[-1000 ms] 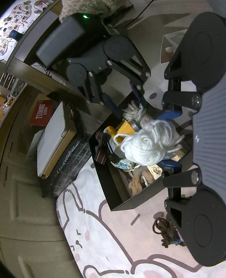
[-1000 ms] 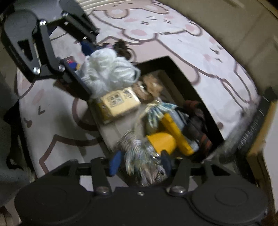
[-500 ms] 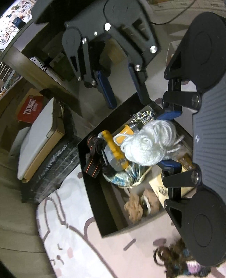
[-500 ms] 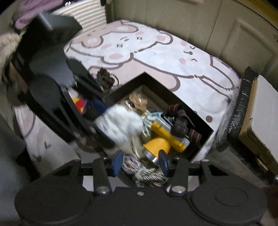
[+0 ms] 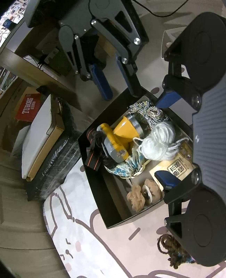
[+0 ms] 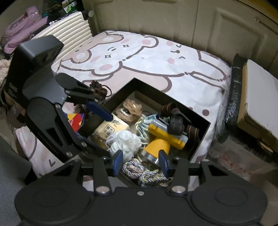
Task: Organize objects
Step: 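Lower the yarn ball and rope into the box and open both grippers, then move the left tool to the brown yarn pouch while the right tool approaches the card box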
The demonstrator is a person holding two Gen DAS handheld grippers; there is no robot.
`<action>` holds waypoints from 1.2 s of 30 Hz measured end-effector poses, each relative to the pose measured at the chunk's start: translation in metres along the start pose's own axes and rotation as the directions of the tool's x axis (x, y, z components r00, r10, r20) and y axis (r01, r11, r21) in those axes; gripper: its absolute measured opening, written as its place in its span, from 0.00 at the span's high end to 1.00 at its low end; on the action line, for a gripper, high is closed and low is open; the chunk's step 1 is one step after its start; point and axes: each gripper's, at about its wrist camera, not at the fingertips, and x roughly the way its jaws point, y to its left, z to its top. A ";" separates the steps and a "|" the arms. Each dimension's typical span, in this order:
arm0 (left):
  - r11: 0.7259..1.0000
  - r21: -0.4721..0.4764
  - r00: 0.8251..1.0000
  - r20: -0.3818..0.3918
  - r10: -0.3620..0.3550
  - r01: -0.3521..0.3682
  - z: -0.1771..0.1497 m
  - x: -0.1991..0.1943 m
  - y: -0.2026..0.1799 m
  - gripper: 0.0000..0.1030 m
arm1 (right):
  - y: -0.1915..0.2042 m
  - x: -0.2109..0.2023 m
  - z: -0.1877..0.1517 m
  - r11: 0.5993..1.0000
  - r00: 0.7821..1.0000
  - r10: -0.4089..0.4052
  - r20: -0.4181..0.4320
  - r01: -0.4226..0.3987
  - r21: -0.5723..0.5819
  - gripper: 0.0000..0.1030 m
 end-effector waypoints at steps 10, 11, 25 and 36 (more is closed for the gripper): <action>0.996 -0.040 0.993 0.086 0.086 -0.082 0.004 -0.038 0.009 0.23 | -0.005 -0.021 -0.023 0.939 0.969 -0.172 0.176 0.107 0.327 0.49; 0.994 -0.046 0.991 0.095 0.099 -0.095 0.005 -0.043 0.011 0.23 | -0.004 -0.023 -0.027 0.927 0.964 -0.182 0.194 0.102 0.362 0.49; 0.984 -0.038 0.969 0.171 0.180 -0.176 -0.006 -0.090 0.017 0.16 | 0.033 -0.047 -0.060 0.780 0.865 -0.413 0.286 0.174 0.601 0.26; 0.978 -0.039 0.959 0.191 0.210 -0.206 -0.022 -0.105 0.014 0.00 | 0.062 -0.050 -0.060 0.714 0.840 -0.503 0.204 0.272 0.645 0.06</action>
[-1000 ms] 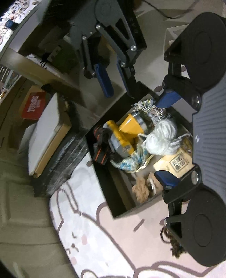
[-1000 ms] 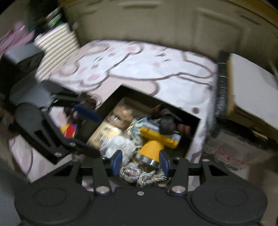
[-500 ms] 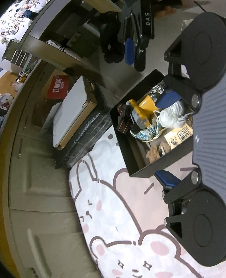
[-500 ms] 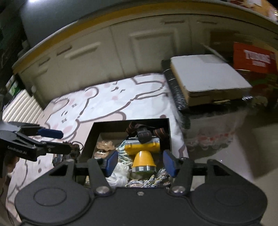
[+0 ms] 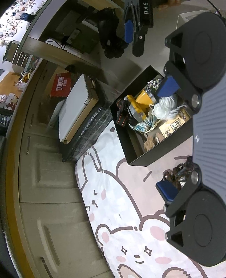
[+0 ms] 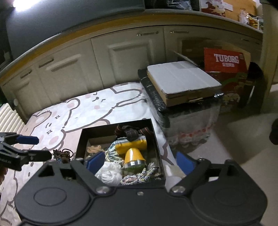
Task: Organize objects
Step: 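Move the left tool to the brown yarn pouch while the right tool approaches the card box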
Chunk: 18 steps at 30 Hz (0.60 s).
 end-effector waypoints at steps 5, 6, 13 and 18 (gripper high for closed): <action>1.000 -0.015 1.000 -0.001 -0.001 0.001 -0.003 -0.002 0.003 0.00 | 0.014 0.000 -0.003 0.998 0.999 -0.033 -0.009 0.032 -0.058 0.00; 1.000 -0.023 1.000 0.000 0.000 0.000 -0.003 -0.002 0.005 0.00 | 0.015 0.000 -0.003 0.997 0.999 -0.040 -0.008 0.039 -0.060 0.00; 0.999 -0.052 1.000 0.017 -0.008 0.009 -0.004 -0.005 0.015 0.00 | 0.018 0.002 -0.004 0.998 0.999 -0.047 0.004 0.047 -0.051 0.00; 0.998 -0.064 1.000 0.022 -0.008 0.010 -0.005 -0.006 0.022 0.00 | 0.020 0.007 -0.005 0.998 0.999 -0.041 0.004 0.041 -0.041 0.00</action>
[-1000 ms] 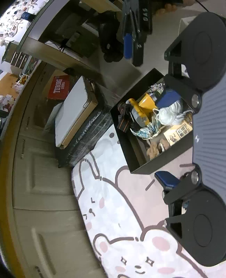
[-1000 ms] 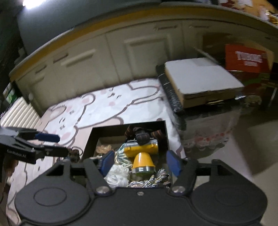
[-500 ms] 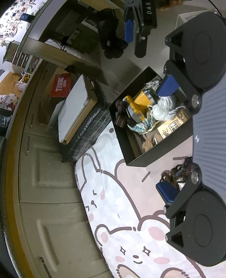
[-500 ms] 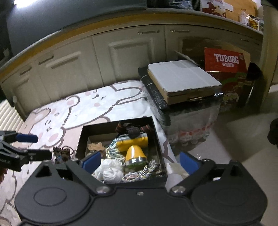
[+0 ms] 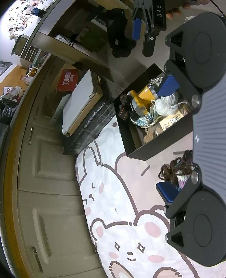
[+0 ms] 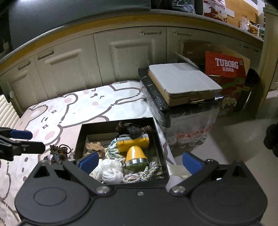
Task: Organize objects
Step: 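Move the left tool to the brown yarn pouch while the right tool approaches the card box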
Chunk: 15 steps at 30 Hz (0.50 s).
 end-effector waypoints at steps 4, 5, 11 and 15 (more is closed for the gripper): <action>1.000 -0.009 1.000 -0.006 0.011 -0.011 -0.002 0.002 0.005 0.00 | 0.001 0.008 -0.002 1.000 1.000 0.009 -0.017 -0.009 0.008 0.00; 1.000 -0.011 1.000 -0.009 0.012 -0.012 -0.003 0.003 0.007 0.00 | 0.002 0.010 -0.003 1.000 1.000 0.012 -0.020 -0.012 0.008 0.00; 1.000 -0.024 1.000 -0.024 0.018 -0.019 -0.007 0.008 0.015 0.00 | 0.005 0.018 -0.011 0.998 0.997 0.058 -0.042 -0.057 0.010 0.00; 0.999 -0.025 0.999 -0.032 0.031 -0.031 -0.011 0.012 0.022 0.00 | 0.015 0.018 -0.016 0.988 0.988 0.150 -0.038 -0.151 -0.020 0.00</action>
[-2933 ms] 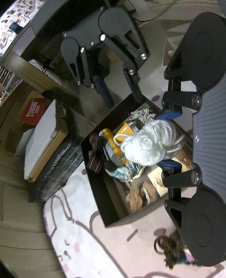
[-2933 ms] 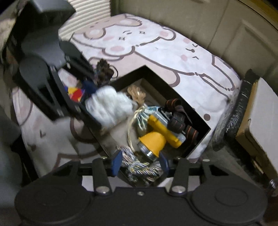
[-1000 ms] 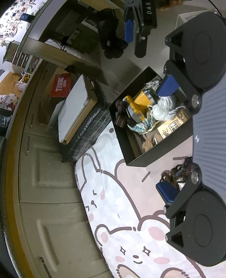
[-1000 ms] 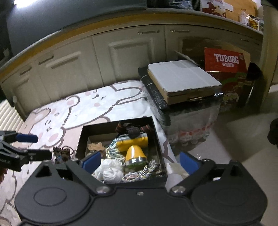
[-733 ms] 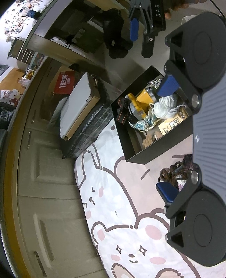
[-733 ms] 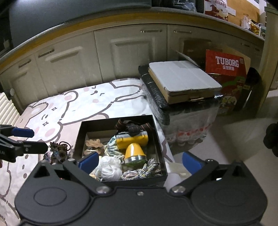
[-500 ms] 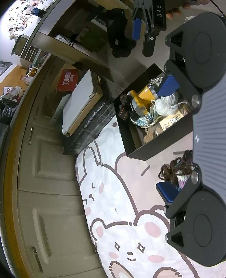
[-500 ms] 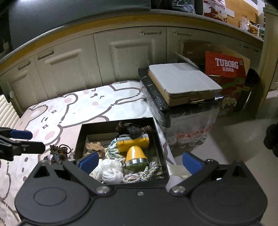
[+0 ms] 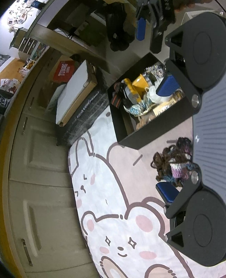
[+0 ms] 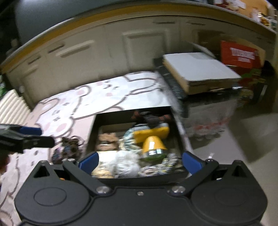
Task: Organize objects
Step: 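Move the left tool to the brown yarn pouch while the right tool approaches the card box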
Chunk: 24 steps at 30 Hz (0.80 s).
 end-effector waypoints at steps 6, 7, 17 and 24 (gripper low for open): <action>0.999 -0.023 0.999 -0.034 0.022 -0.023 -0.009 0.011 0.018 0.02 | 0.023 0.008 -0.008 0.992 0.993 0.118 -0.011 -0.118 -0.047 0.00; 0.999 -0.028 0.999 -0.042 0.026 -0.027 -0.012 0.014 0.021 0.04 | 0.026 0.009 -0.010 0.990 0.991 0.133 -0.012 -0.134 -0.049 0.00; 0.996 -0.072 0.994 -0.101 0.044 -0.051 -0.031 0.035 0.045 0.11 | 0.052 0.013 -0.022 0.945 0.954 0.296 -0.054 -0.300 -0.126 0.00; 0.998 -0.059 0.995 -0.102 0.023 -0.029 -0.034 0.044 0.042 0.17 | 0.063 0.014 -0.027 0.901 0.911 0.401 -0.094 -0.411 -0.142 0.00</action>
